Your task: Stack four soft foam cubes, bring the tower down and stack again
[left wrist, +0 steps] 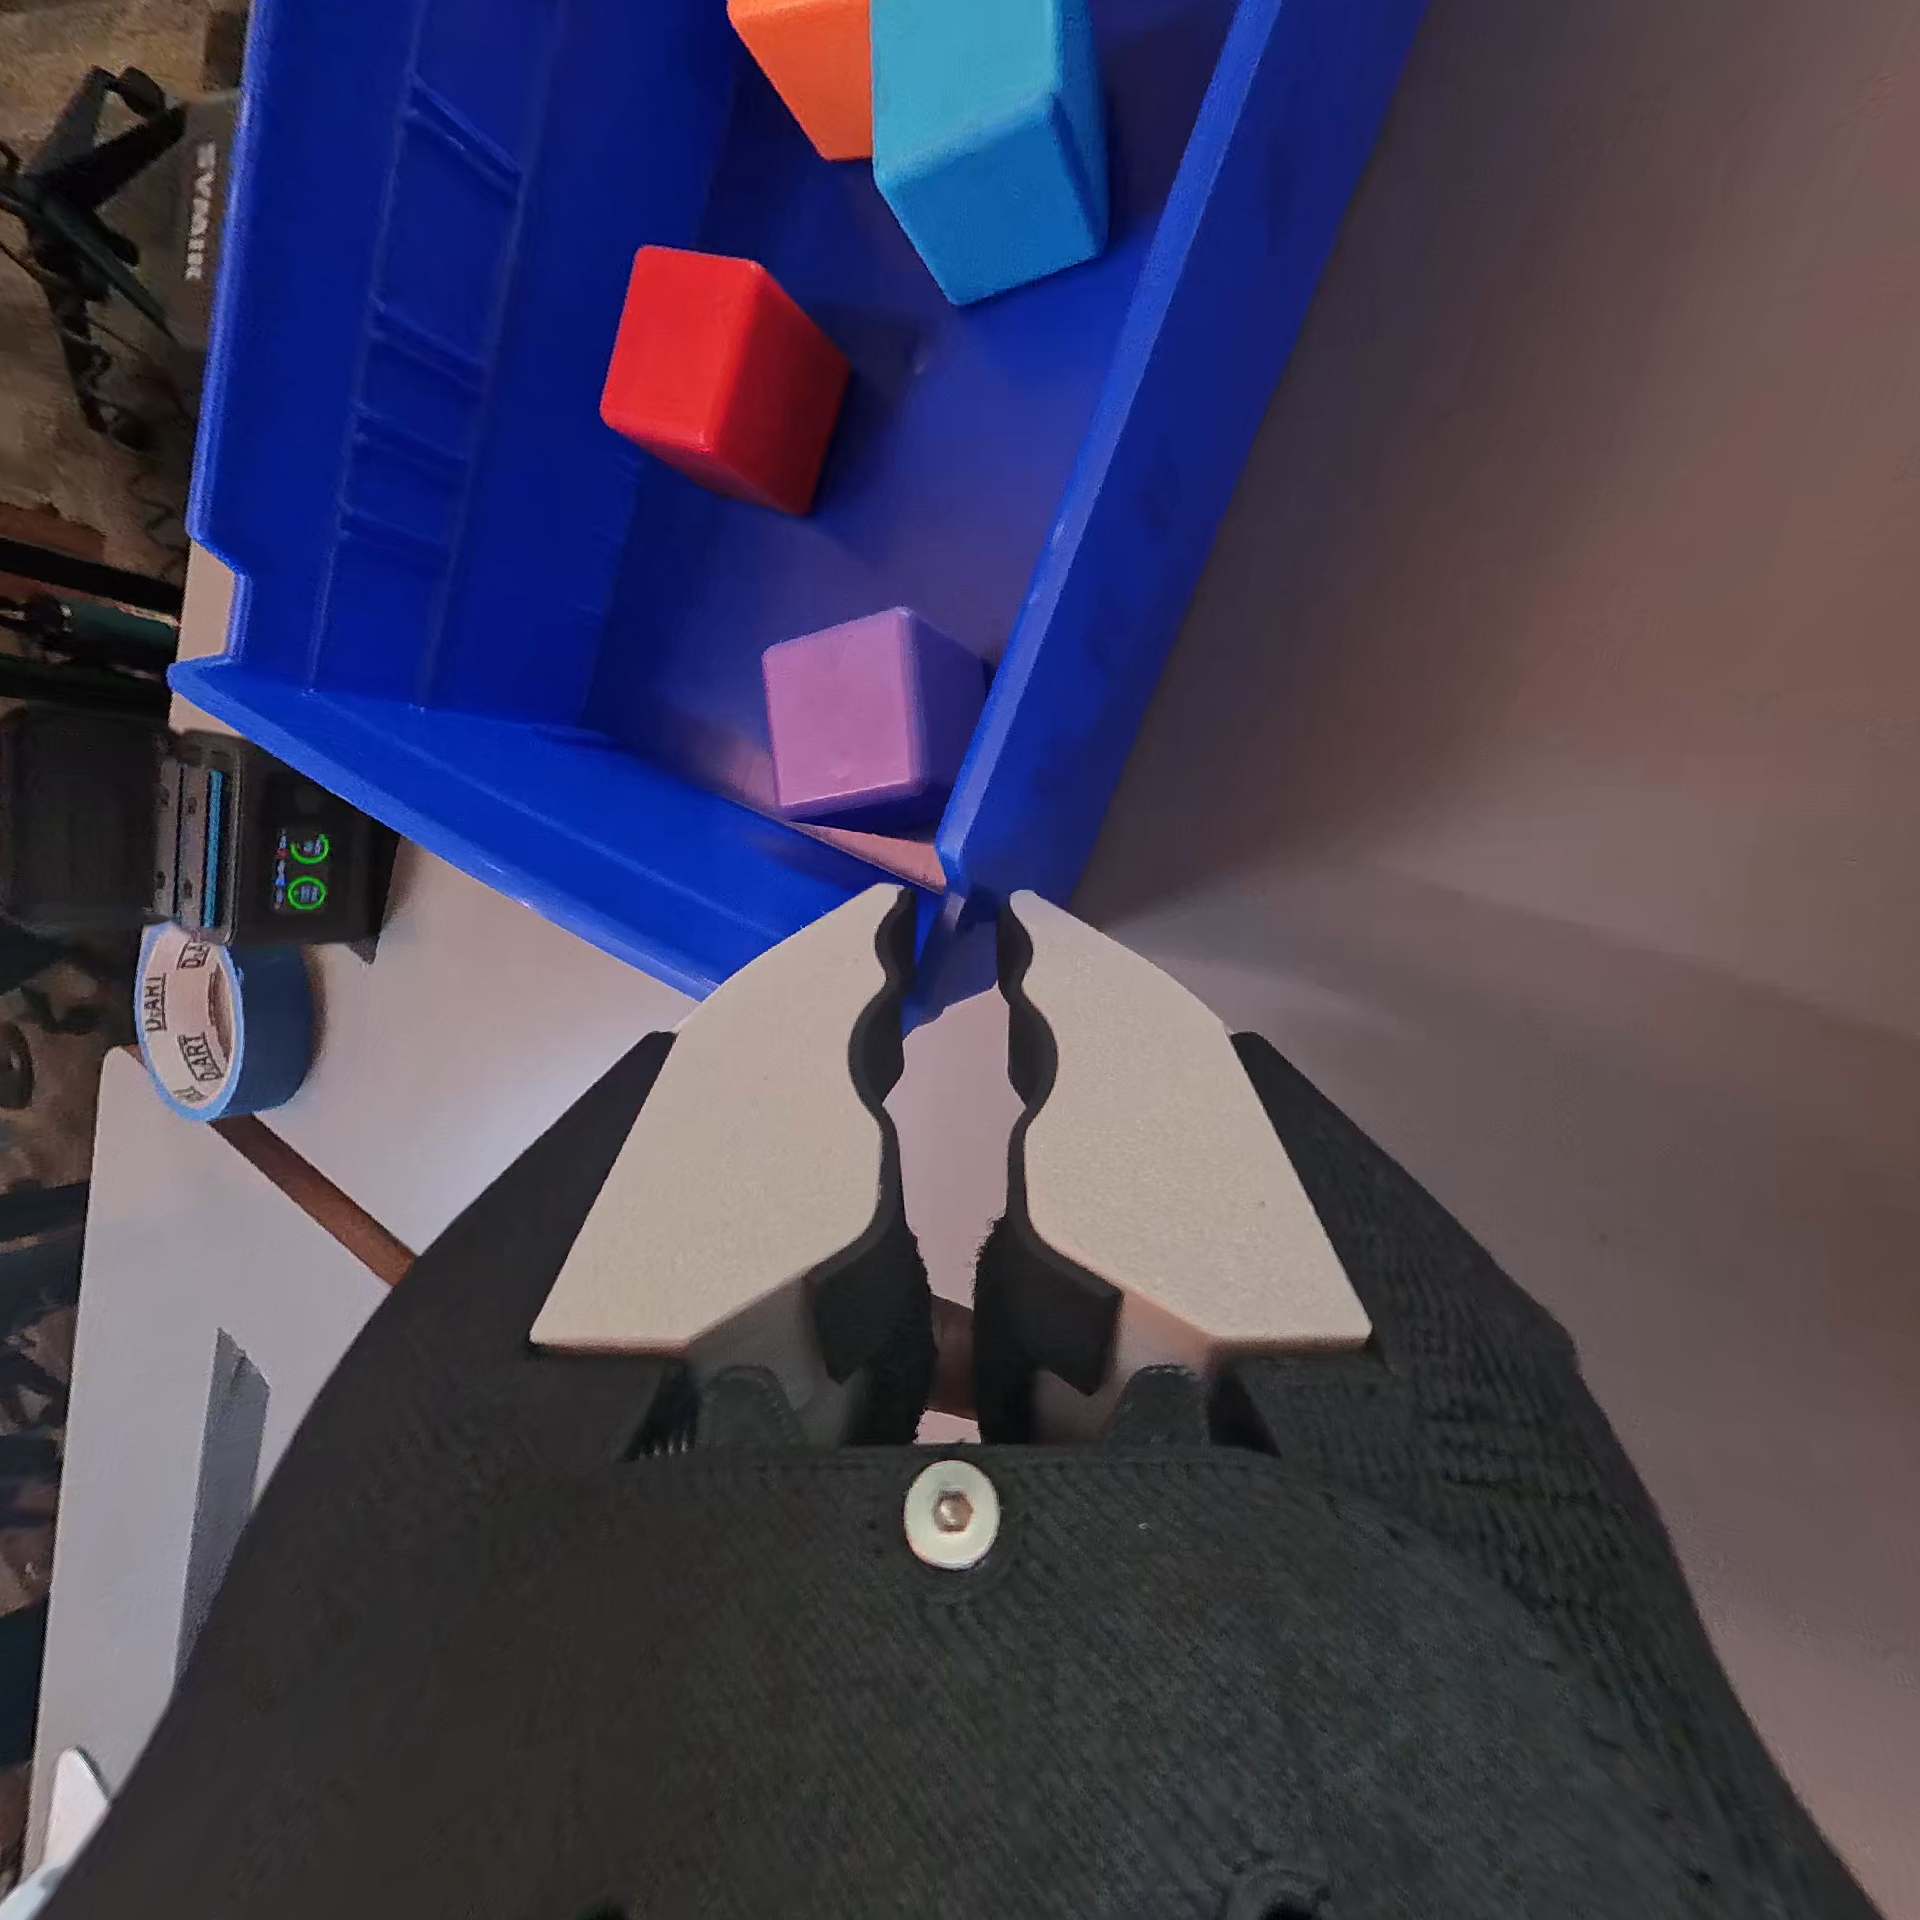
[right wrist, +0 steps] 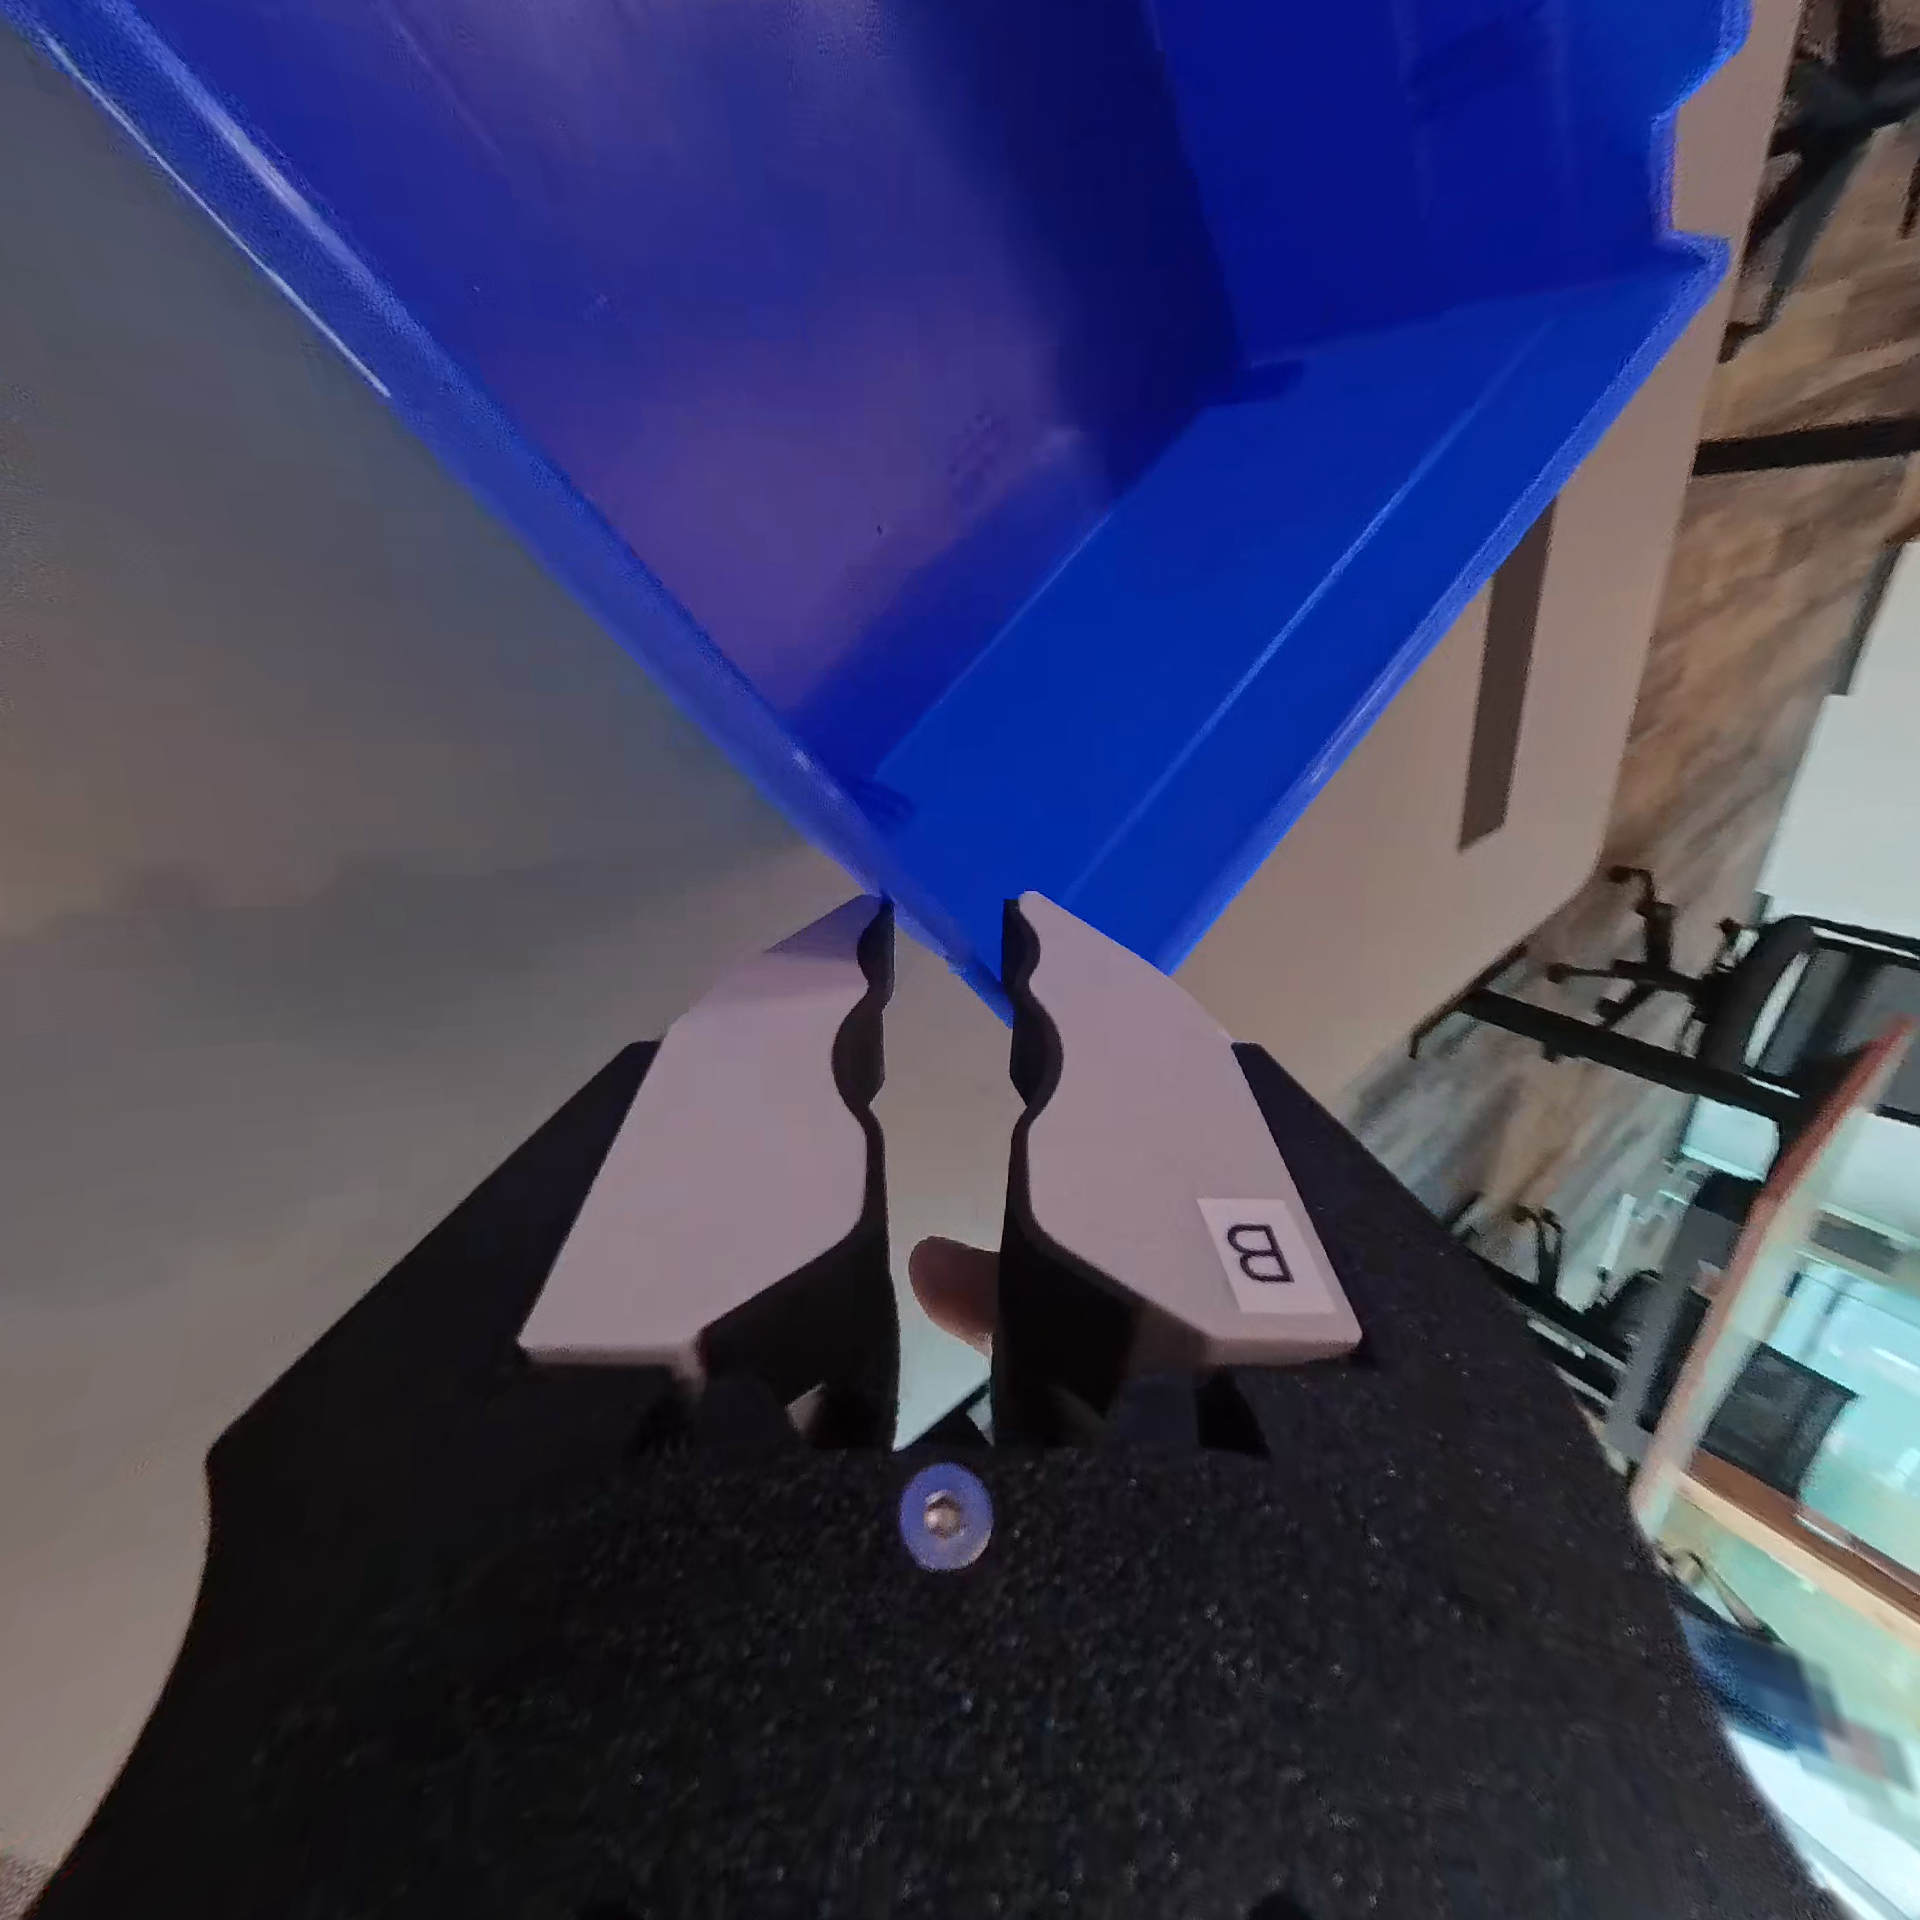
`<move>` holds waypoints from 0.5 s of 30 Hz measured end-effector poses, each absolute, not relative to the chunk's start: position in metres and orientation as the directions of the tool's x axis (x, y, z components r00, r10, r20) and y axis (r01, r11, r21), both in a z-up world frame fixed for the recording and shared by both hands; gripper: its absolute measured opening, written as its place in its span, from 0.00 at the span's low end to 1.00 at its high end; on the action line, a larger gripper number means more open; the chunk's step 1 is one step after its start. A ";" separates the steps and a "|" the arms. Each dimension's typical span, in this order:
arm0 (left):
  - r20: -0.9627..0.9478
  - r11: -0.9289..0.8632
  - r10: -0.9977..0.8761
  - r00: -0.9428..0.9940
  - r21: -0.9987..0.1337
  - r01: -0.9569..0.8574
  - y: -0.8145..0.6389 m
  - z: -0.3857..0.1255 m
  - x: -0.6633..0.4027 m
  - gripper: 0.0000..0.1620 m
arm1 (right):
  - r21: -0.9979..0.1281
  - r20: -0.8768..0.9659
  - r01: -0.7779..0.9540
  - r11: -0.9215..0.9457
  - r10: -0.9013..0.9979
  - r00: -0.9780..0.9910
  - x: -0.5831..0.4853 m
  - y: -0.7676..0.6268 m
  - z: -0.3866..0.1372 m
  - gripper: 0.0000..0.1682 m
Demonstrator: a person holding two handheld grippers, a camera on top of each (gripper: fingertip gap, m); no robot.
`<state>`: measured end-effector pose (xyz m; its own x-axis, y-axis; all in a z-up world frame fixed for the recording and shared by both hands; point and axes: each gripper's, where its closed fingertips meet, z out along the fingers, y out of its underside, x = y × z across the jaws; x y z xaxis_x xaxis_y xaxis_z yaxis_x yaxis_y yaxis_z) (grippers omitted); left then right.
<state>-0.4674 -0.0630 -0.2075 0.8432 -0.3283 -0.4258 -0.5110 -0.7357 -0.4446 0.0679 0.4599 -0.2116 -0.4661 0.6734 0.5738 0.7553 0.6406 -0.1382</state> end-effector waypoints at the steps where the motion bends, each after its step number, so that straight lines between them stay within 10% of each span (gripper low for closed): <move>1: -0.424 -0.734 -0.320 0.847 -0.455 -0.505 -0.066 -0.207 -0.469 0.09 | -0.120 0.590 0.763 0.635 0.664 -0.460 0.071 0.470 -0.212 0.12; 8: -0.348 -0.747 -0.192 0.918 -0.554 -0.366 -0.080 -0.202 -0.468 0.22 | -0.135 0.583 0.869 0.477 0.747 -0.320 0.089 0.509 -0.213 0.15; 15: -0.173 -0.491 0.249 0.953 -0.871 -0.029 -0.039 -0.122 -0.415 0.43 | -0.469 0.226 0.880 -0.075 0.953 0.202 0.104 0.453 -0.168 0.59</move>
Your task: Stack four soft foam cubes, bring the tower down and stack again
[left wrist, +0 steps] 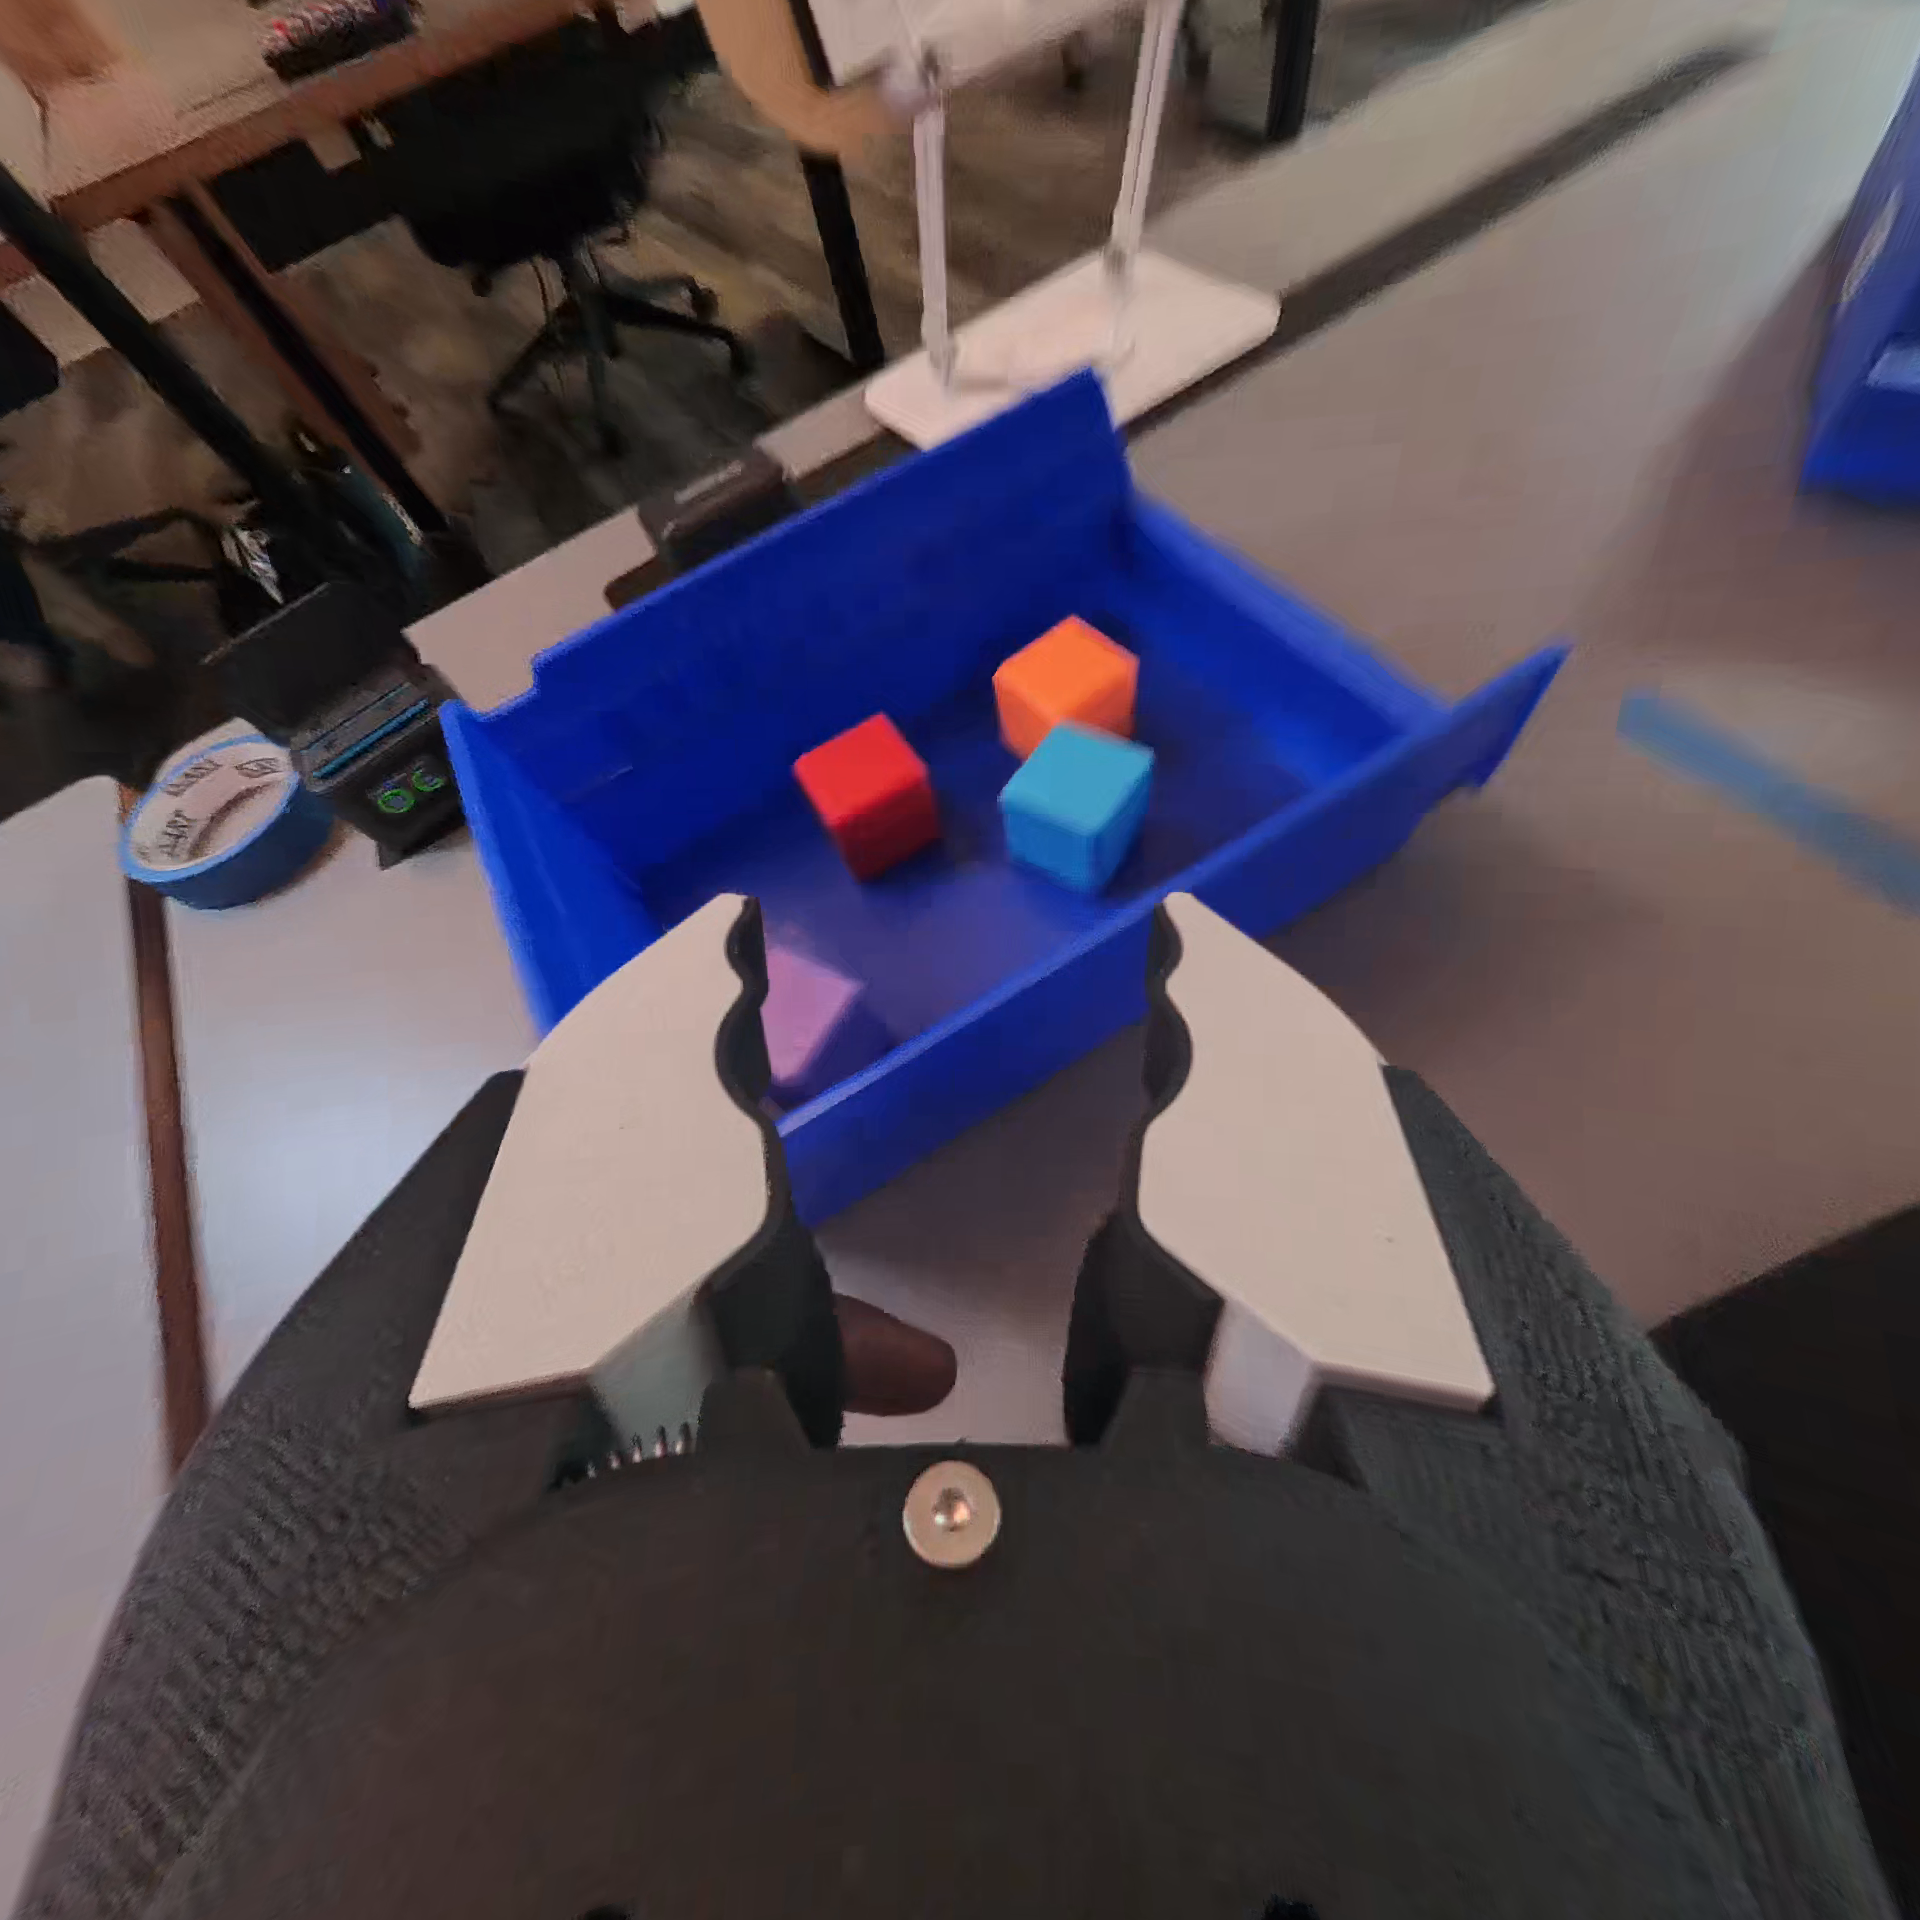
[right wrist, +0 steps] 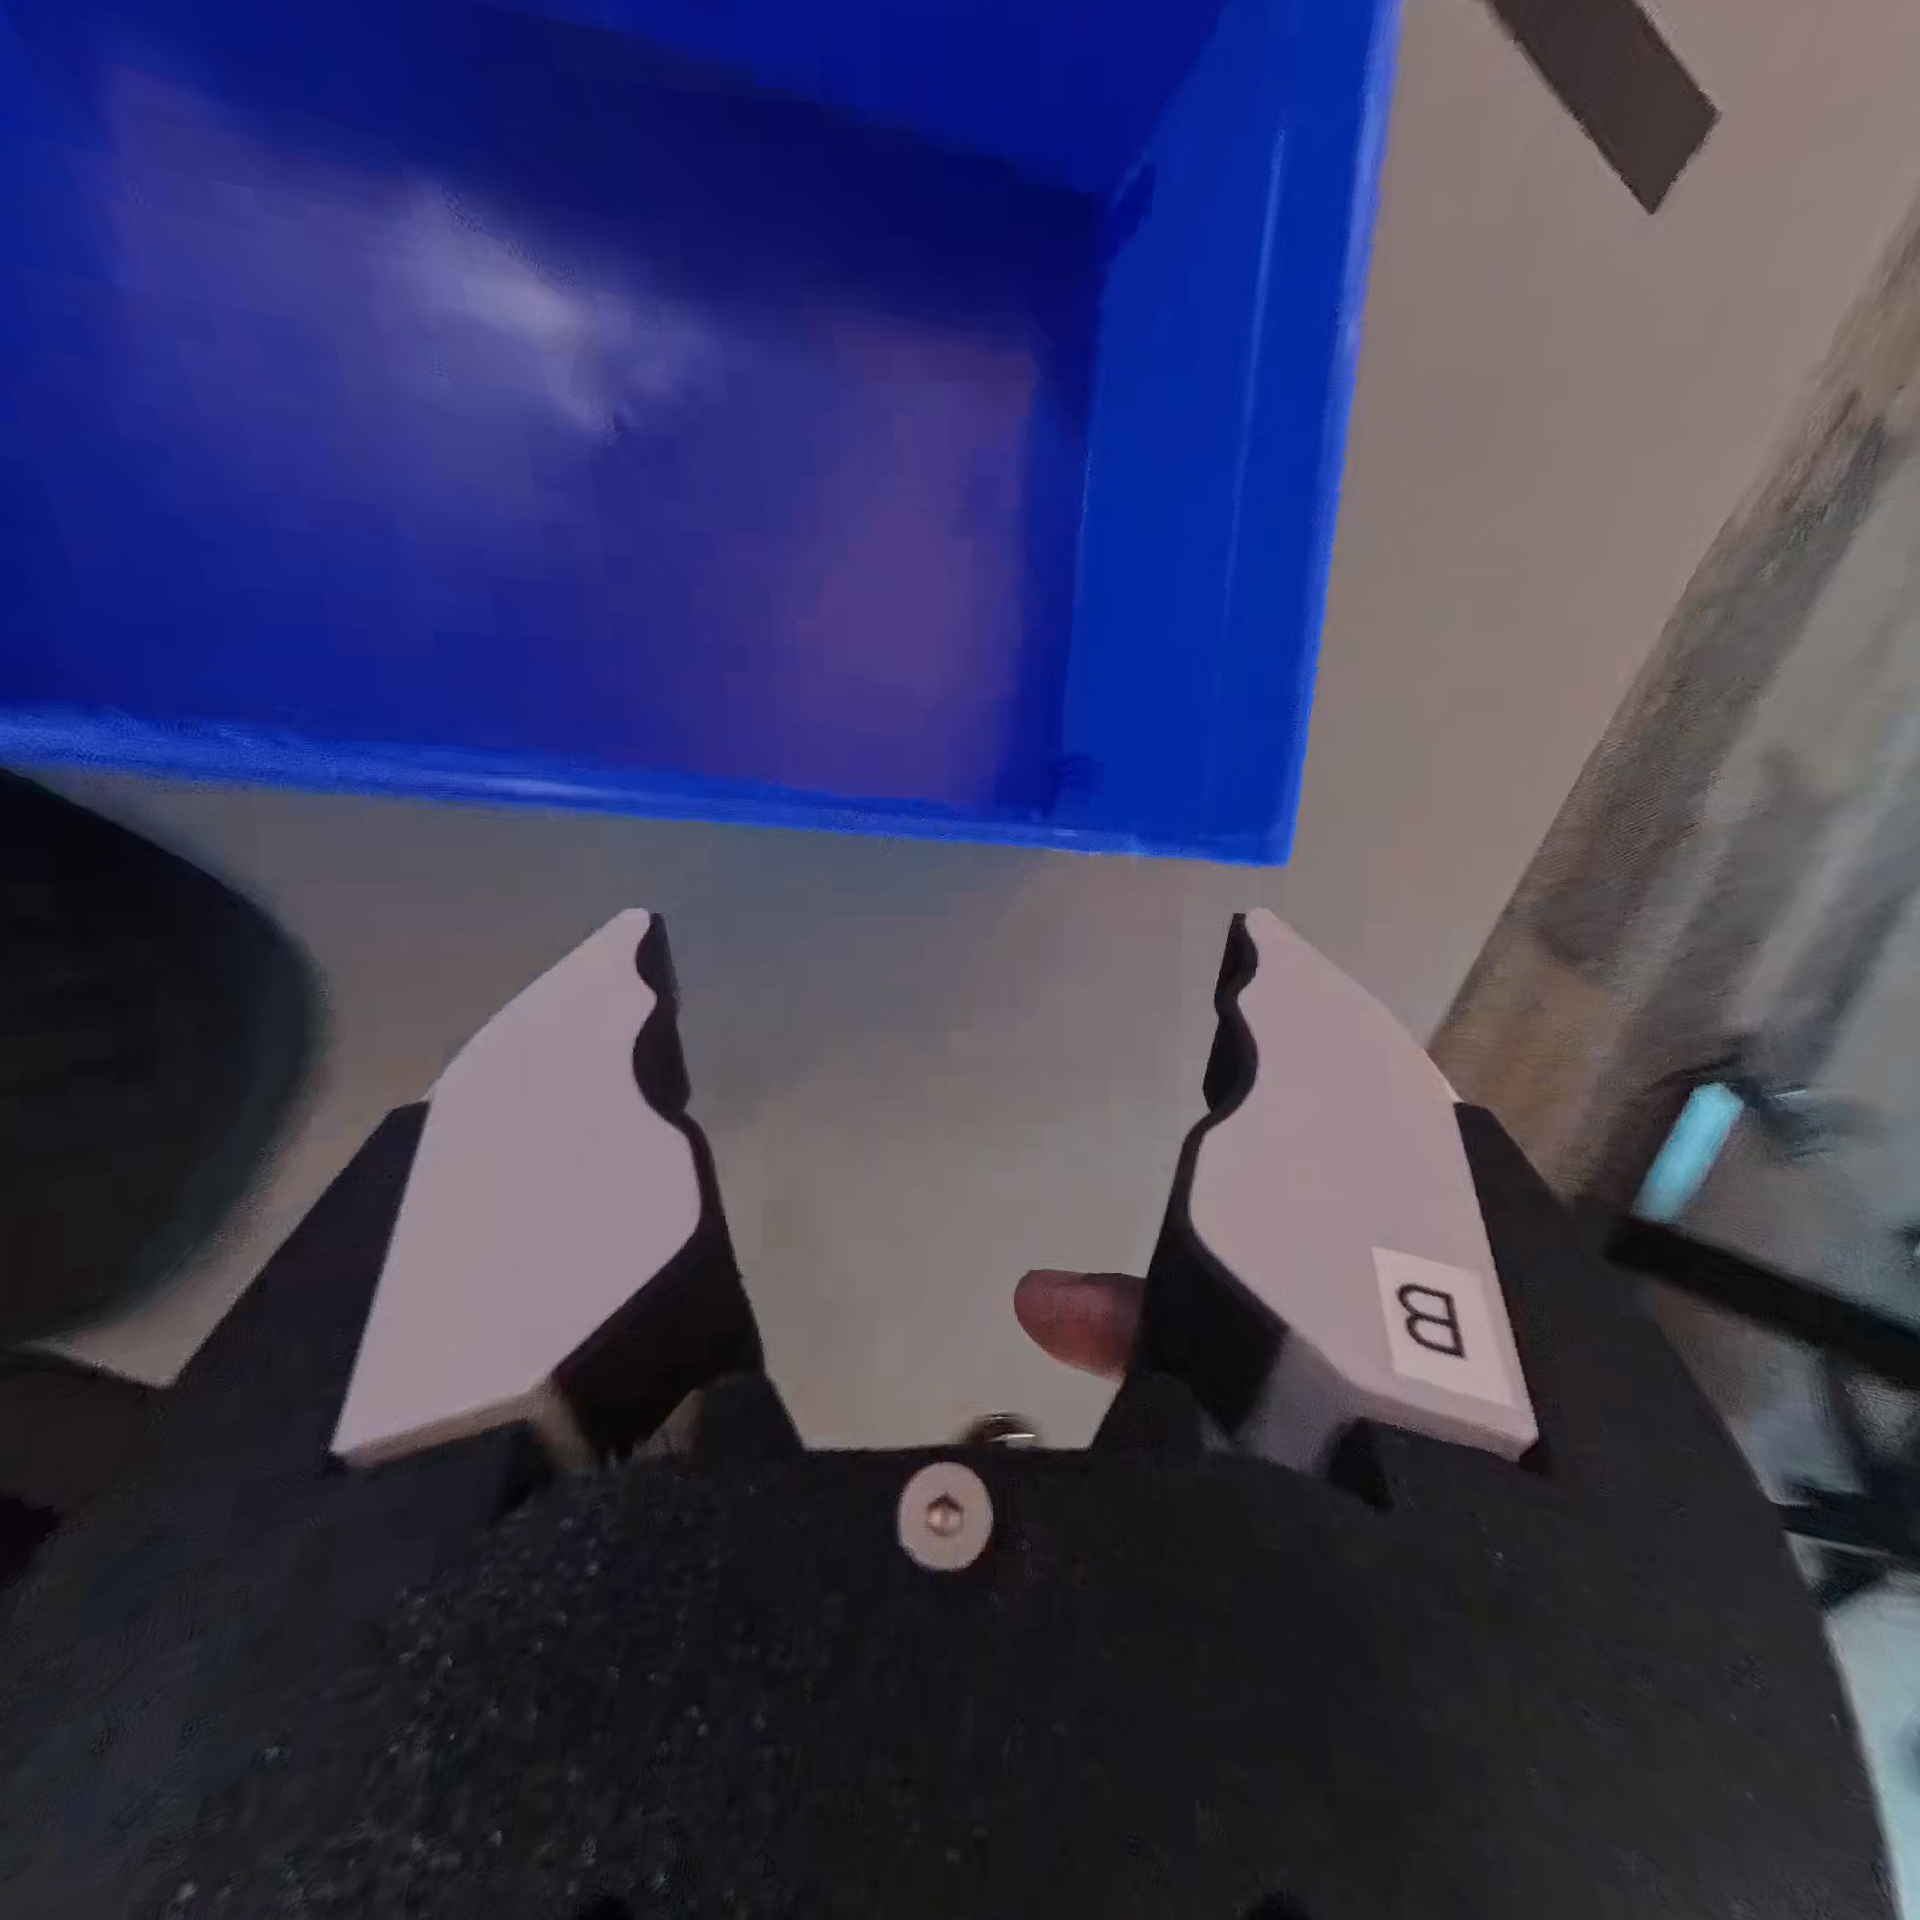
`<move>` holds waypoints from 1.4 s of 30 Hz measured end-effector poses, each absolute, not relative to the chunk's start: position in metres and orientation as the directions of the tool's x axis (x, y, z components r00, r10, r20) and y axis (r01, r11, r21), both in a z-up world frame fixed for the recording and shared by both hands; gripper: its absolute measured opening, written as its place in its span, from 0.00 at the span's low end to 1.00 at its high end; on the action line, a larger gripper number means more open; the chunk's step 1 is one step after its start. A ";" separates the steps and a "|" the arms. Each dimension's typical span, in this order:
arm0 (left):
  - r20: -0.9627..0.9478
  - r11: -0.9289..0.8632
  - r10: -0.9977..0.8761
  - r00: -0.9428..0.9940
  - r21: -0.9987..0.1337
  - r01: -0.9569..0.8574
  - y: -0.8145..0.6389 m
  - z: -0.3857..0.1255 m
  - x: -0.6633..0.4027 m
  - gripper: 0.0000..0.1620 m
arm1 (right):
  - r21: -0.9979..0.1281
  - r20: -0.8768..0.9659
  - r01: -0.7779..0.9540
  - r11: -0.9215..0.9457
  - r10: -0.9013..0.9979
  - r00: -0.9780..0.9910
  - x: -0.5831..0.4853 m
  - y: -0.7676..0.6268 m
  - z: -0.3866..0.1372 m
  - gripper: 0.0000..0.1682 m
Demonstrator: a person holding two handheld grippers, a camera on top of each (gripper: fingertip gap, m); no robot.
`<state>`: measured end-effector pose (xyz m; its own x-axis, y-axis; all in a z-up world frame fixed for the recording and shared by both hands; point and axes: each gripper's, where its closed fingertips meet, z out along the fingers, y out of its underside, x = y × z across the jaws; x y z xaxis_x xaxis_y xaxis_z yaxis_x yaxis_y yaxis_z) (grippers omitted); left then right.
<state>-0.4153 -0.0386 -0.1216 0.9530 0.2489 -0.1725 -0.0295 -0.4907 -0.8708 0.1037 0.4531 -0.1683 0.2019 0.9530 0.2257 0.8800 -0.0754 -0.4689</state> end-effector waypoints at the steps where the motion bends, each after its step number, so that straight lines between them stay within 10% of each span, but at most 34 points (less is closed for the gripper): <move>1: -0.124 -0.456 0.271 0.954 -0.890 0.014 -0.026 -0.112 -0.400 0.45 | -0.522 0.200 0.845 -0.118 0.946 0.256 0.098 0.443 -0.155 0.59; 6: -0.045 -0.481 0.135 0.990 -0.877 0.025 0.066 -0.103 -0.328 0.50 | -0.699 0.127 0.714 -0.051 0.973 0.194 0.015 0.356 -0.114 0.57; 22: -0.081 -0.946 0.158 0.984 -0.300 0.127 0.174 -0.251 -0.373 0.50 | -0.066 0.197 0.997 0.033 0.980 -0.019 -0.056 0.285 -0.272 0.52; 31: -0.050 -0.958 0.162 0.986 -0.248 0.144 0.181 -0.273 -0.368 0.35 | -0.039 0.222 0.994 0.102 0.971 -0.091 -0.062 0.290 -0.276 0.20; 42: -0.133 -0.983 -0.057 0.989 -0.167 -0.079 0.142 -0.271 -0.343 0.26 | -0.017 0.231 0.963 0.270 0.938 -0.259 -0.049 0.291 -0.276 0.19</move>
